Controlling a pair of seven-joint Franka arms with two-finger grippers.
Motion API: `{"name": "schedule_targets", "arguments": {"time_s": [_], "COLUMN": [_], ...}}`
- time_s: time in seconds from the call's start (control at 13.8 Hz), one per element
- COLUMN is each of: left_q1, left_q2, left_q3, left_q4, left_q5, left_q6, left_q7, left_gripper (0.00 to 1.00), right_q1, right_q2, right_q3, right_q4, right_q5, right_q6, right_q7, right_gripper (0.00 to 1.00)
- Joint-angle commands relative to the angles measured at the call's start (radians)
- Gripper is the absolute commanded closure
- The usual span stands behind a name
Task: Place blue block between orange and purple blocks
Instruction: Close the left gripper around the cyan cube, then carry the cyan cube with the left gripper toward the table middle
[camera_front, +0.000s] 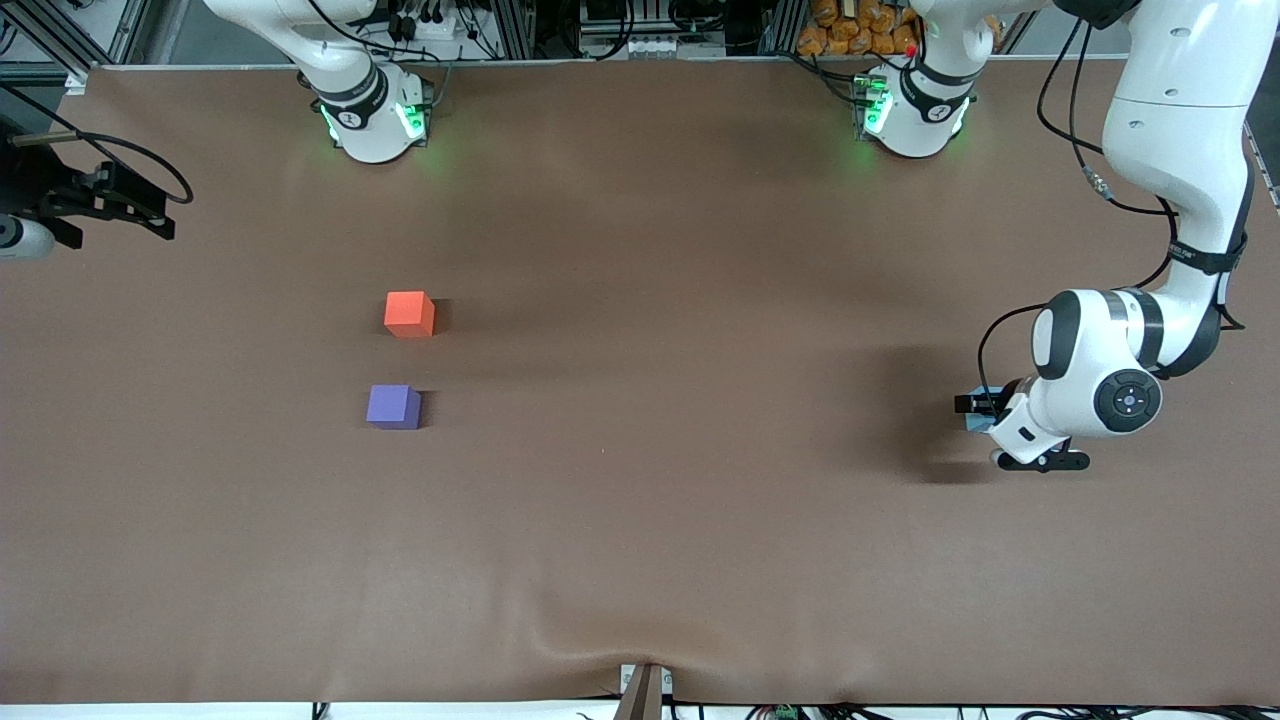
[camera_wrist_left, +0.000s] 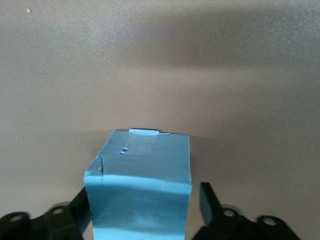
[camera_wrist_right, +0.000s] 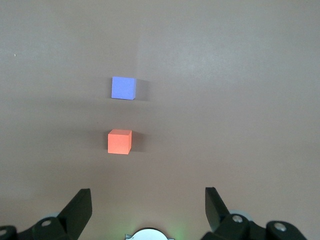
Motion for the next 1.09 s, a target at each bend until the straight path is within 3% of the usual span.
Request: {"name": "schedule_targets", "arguments": {"time_s": [0.0, 0.07, 0.44, 0.8, 1.02], "left_q1": [0.006, -0.004, -0.062, -0.077, -0.18], "left_q2": [0.003, 0.0, -0.056, -0.089, -0.081], "left_q3": [-0.004, -0.004, -0.034, -0.239, -0.286], "left_q4": [0.043, 0.056, 0.077, 0.151, 0.189], "left_q5": [0.011, 0.011, 0.008, 0.008, 0.006], "left_q6": [0.007, 0.007, 0.002, -0.099, -0.119], "left_q7": [0.007, 0.005, -0.025, -0.249, -0.362], "left_gripper": [0.85, 0.99, 1.0, 1.0, 1.0], "right_q1": [-0.018, -0.018, -0.019, -0.021, -0.021], "right_q2": [-0.024, -0.024, -0.024, -0.024, -0.024], "right_q3": [0.011, 0.011, 0.011, 0.011, 0.011], "right_q4": [-0.02, -0.02, -0.02, -0.02, -0.02], "right_q5": [-0.001, 0.0, 0.006, 0.006, 0.006], "right_q6": [-0.001, -0.001, -0.001, -0.001, -0.001], "right_q7": [-0.012, -0.012, -0.012, -0.012, -0.012], "right_gripper": [0.0, 0.0, 0.0, 0.0, 0.0]}}
